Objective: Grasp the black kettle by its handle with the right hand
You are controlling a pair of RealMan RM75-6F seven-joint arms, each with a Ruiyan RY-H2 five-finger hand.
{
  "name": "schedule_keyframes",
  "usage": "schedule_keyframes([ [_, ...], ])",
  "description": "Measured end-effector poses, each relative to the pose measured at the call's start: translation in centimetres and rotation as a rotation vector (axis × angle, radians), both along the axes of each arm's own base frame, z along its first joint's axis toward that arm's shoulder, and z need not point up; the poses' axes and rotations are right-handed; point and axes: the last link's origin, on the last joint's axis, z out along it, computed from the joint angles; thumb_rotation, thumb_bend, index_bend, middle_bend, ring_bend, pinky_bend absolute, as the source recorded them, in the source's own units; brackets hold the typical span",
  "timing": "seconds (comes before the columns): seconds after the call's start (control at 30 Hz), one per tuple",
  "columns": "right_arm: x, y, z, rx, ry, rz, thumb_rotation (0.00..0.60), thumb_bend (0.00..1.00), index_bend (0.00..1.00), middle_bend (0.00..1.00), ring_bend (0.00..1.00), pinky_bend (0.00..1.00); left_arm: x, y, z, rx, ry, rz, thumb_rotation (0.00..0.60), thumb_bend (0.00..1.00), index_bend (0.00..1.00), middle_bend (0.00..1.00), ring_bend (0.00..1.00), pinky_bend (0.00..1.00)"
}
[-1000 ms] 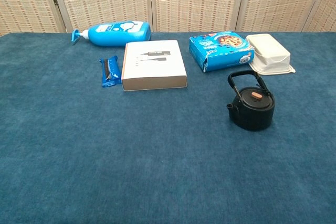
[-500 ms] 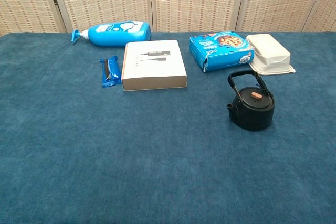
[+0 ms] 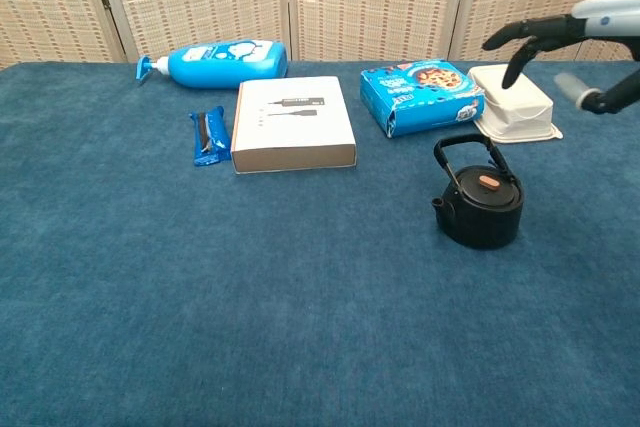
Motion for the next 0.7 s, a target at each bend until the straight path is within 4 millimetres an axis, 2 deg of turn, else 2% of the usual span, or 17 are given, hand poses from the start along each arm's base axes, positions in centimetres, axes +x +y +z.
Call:
schedule_keyframes([
  [0.17,1.9,-2.5,-1.6,0.040,0.011,-0.006,0.600,0.69,0.07,0.21,0.11,0.00,-0.1,0.0,-0.1,-0.004,-0.001,0.003,0.600,0.26,0.11,0.14,0.10,0.17],
  [0.3,2.7,-4.2,-2.8,0.051,0.021,-0.027,0.600,0.70,0.08,0.25,0.11,0.00,-0.3,-0.1,-0.1,-0.004,-0.002,0.009,0.600,0.26,0.11,0.14,0.10,0.17],
  [0.5,2.7,-5.9,-5.1,0.084,0.051,-0.086,0.600,0.70,0.09,0.27,0.12,0.00,-0.8,-0.3,-0.3,-0.011,-0.004,0.030,0.600,0.26,0.11,0.14,0.10,0.17],
  [0.7,2.3,-6.5,-7.1,0.120,0.072,-0.133,0.600,0.70,0.09,0.29,0.13,0.00,-1.0,-0.2,-0.5,-0.017,-0.005,0.038,0.600,0.26,0.12,0.14,0.10,0.17],
])
